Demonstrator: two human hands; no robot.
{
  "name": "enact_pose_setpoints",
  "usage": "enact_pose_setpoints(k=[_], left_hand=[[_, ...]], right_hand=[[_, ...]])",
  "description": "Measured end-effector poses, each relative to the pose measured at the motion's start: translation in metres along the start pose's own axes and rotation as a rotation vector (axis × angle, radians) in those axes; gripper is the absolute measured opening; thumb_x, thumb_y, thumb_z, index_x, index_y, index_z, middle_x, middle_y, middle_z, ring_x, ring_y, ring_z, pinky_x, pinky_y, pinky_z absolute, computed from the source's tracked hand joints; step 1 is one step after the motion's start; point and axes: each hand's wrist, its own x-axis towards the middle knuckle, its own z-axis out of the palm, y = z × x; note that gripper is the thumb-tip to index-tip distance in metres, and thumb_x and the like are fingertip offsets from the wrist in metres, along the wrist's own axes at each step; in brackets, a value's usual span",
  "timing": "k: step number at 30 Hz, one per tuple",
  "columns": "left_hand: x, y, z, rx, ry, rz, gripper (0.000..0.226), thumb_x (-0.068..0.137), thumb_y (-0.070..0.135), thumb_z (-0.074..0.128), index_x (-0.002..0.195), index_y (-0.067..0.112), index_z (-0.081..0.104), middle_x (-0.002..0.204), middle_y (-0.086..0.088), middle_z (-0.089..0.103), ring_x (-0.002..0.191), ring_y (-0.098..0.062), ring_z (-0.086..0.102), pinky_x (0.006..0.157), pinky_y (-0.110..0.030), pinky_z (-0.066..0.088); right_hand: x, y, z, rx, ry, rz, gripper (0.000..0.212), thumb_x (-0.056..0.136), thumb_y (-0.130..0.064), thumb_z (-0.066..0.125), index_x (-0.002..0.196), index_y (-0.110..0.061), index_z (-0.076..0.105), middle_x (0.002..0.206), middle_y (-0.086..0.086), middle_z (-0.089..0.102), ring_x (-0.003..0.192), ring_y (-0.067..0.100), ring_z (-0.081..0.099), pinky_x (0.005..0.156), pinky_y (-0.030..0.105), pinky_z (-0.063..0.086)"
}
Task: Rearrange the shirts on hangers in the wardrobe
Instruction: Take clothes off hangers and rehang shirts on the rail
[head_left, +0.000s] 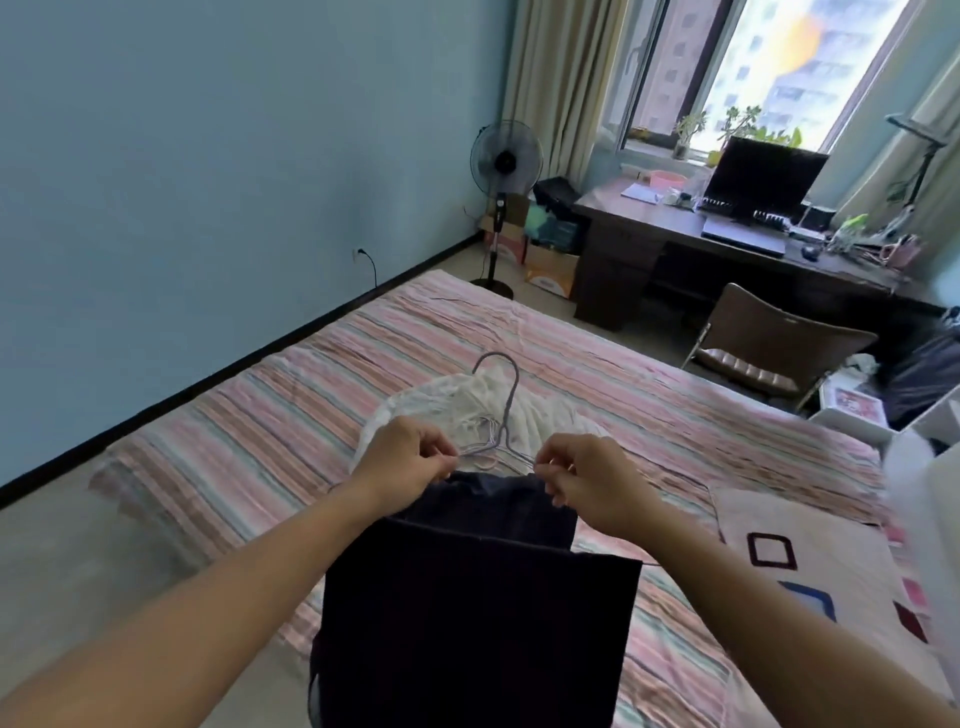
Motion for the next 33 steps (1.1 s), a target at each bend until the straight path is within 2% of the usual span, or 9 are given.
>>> enact_pose_setpoints(k=[8,11,15,17,20,23,25,27,33], left_hand=[[0.135,-0.080,0.077,0.167,-0.081,-0.118,0.025,0.085,0.020,0.074,0.067,0.034,0.063,0.063,0.012,0.063,0.060,-0.002,0.059,0.059,-0.019,0.042],[0.183,-0.117,0.107,0.185,-0.071,-0.198,0.020,0.085,0.022,0.073,0.071,0.034,0.065,0.072,0.012,0.064,0.071,-0.006,0.062,0.071,-0.028,0.052],[0.239,-0.169,0.142,0.183,-0.071,-0.255,0.012,0.089,0.019,0.068,0.091,0.031,0.071,0.090,0.010,0.069,0.088,-0.010,0.065,0.083,-0.027,0.051],[0.258,-0.192,0.158,0.214,-0.081,-0.240,0.027,0.088,0.022,0.068,0.114,0.028,0.068,0.107,0.008,0.069,0.101,-0.012,0.063,0.090,-0.026,0.048],[0.272,-0.224,0.183,0.347,-0.131,-0.200,0.070,0.078,0.051,0.071,0.141,0.035,0.045,0.138,0.009,0.053,0.129,-0.016,0.047,0.109,-0.033,0.035],[0.276,-0.259,0.212,0.534,-0.285,-0.248,0.108,0.073,0.070,0.065,0.156,0.037,0.003,0.165,0.005,0.006,0.152,-0.020,0.003,0.121,-0.051,0.008],[0.276,-0.282,0.233,0.621,-0.352,-0.290,0.112,0.078,0.067,0.064,0.153,0.042,-0.014,0.162,0.003,-0.021,0.149,-0.027,-0.019,0.118,-0.059,0.001],[0.274,-0.296,0.246,0.650,-0.403,-0.309,0.108,0.082,0.061,0.065,0.150,0.047,-0.018,0.156,0.003,-0.036,0.144,-0.033,-0.030,0.116,-0.064,0.001],[0.275,-0.332,0.281,0.788,-0.536,-0.251,0.099,0.090,0.048,0.062,0.150,0.047,-0.016,0.158,-0.004,-0.033,0.134,-0.045,-0.041,0.109,-0.073,-0.005]], right_hand=[[0.124,0.107,0.044,0.031,-0.053,0.142,0.015,0.093,-0.007,0.063,0.080,-0.003,0.067,0.070,0.009,0.068,0.067,0.023,0.066,0.070,0.036,0.052],[0.172,0.152,0.070,0.032,-0.059,0.177,0.020,0.092,-0.008,0.063,0.072,-0.011,0.066,0.065,0.001,0.066,0.062,0.014,0.061,0.070,0.036,0.052],[0.235,0.206,0.104,0.016,-0.060,0.209,0.026,0.092,-0.011,0.061,0.067,-0.019,0.061,0.063,-0.003,0.062,0.061,0.012,0.058,0.067,0.032,0.049],[0.265,0.230,0.119,-0.009,-0.034,0.213,0.026,0.091,-0.010,0.062,0.067,-0.020,0.060,0.062,-0.007,0.060,0.063,0.012,0.057,0.065,0.030,0.045],[0.302,0.263,0.143,-0.047,-0.015,0.239,0.028,0.090,-0.012,0.063,0.066,-0.023,0.057,0.062,-0.010,0.056,0.066,0.015,0.056,0.061,0.028,0.037],[0.331,0.294,0.170,-0.076,-0.031,0.279,0.024,0.091,-0.012,0.061,0.069,-0.022,0.061,0.076,-0.002,0.067,0.080,0.023,0.064,0.064,0.028,0.038],[0.345,0.311,0.188,-0.077,-0.024,0.296,0.014,0.092,-0.011,0.060,0.083,-0.014,0.071,0.092,0.002,0.073,0.090,0.027,0.066,0.070,0.030,0.045],[0.353,0.322,0.201,-0.081,-0.009,0.291,0.013,0.092,-0.010,0.061,0.087,-0.011,0.072,0.093,0.004,0.073,0.090,0.030,0.066,0.073,0.033,0.047],[0.370,0.358,0.235,-0.083,-0.045,0.402,0.014,0.091,-0.005,0.059,0.083,-0.003,0.070,0.083,0.012,0.070,0.084,0.031,0.063,0.075,0.038,0.052]])
